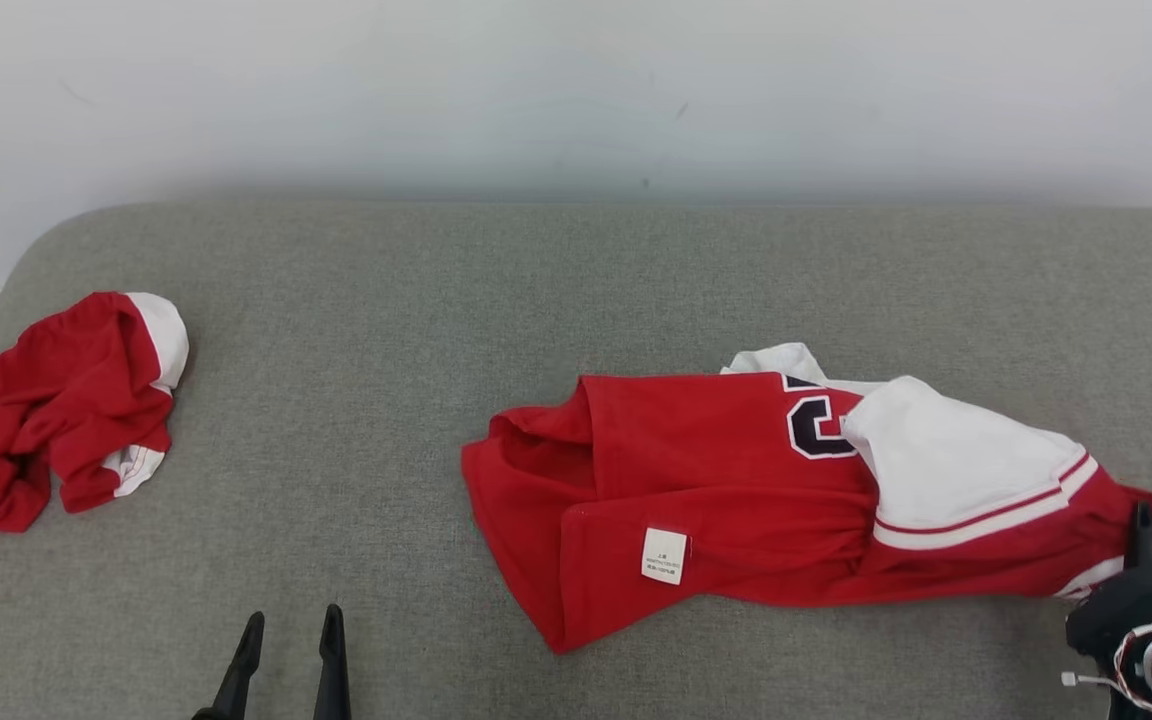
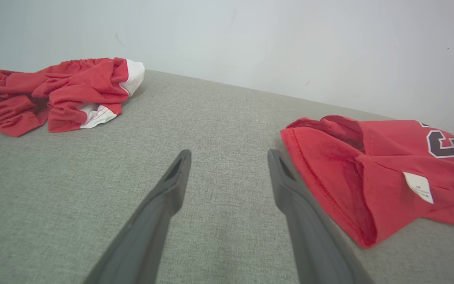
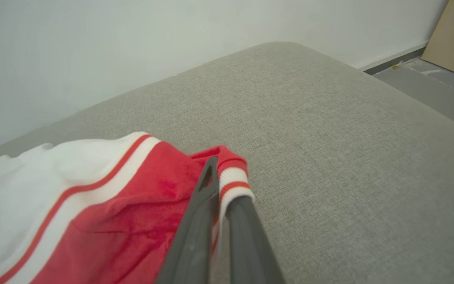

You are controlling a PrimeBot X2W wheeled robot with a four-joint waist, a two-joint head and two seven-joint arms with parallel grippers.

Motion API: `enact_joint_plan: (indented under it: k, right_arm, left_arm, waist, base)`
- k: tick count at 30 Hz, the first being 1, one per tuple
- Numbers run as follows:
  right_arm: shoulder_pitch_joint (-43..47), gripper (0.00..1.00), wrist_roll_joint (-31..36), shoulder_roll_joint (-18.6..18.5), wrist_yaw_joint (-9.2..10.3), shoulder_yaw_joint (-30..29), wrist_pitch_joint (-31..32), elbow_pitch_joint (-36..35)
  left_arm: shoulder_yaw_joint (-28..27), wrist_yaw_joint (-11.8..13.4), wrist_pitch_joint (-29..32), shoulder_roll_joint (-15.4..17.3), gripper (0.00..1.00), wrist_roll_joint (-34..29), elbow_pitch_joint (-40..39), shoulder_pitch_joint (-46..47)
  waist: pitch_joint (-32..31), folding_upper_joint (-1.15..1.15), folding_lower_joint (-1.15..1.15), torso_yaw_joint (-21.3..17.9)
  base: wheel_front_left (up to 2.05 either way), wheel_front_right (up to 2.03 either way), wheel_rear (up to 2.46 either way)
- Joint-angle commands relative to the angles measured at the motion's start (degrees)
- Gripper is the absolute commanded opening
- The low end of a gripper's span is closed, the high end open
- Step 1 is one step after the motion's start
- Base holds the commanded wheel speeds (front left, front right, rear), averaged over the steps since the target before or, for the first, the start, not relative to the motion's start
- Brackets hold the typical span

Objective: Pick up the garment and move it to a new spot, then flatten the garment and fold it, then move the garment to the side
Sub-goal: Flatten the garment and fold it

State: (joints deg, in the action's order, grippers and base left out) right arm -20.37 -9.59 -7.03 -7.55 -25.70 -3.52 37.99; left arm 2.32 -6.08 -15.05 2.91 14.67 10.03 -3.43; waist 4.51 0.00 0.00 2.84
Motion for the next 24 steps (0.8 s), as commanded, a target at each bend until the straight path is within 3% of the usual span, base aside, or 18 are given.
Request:
enact_joint_plan:
  k: [1,2,3,12,24]
  right_arm:
    - [1.42,0.09,1.3,0.78,0.11,-0.81,0.46,-0.87]
    - [2.04,0.89,1.48,1.31,0.11,-1.09,1.39,-0.97]
    - [2.73,1.0,1.62,1.72,0.11,-1.24,1.84,-1.37]
    - [10.04,1.0,1.54,3.18,0.11,0.8,11.66,-5.94]
    - [16.29,1.0,3.96,4.01,0.11,4.74,31.47,-29.95]
  left_arm:
    - [-0.07,-0.23,-0.19,-0.04,1.0,-0.15,0.11,-0.6]
    - [-0.03,-0.24,-0.19,-0.05,1.0,-0.2,0.19,-0.74]
    - [-0.01,-0.23,-0.19,-0.04,1.0,-0.24,0.23,-0.95]
    - [0.36,-0.29,-0.19,-0.04,1.0,-0.31,0.6,-2.04]
    - [0.69,-0.22,-0.19,-0.04,1.0,0.23,0.57,-3.38]
  waist:
    - [-0.47,0.0,0.0,-0.27]
    - [-0.72,0.0,0.0,-0.35]
    - [-1.03,0.0,0.0,-0.44]
    - [-3.18,0.0,0.0,-0.88]
    - [-4.56,0.0,0.0,-1.4]
  base:
    - [0.0,0.0,0.0]
    - [0.0,0.0,0.0]
    - [0.0,0.0,0.0]
    - [0.0,0.0,0.0]
    - [0.0,0.0,0.0]
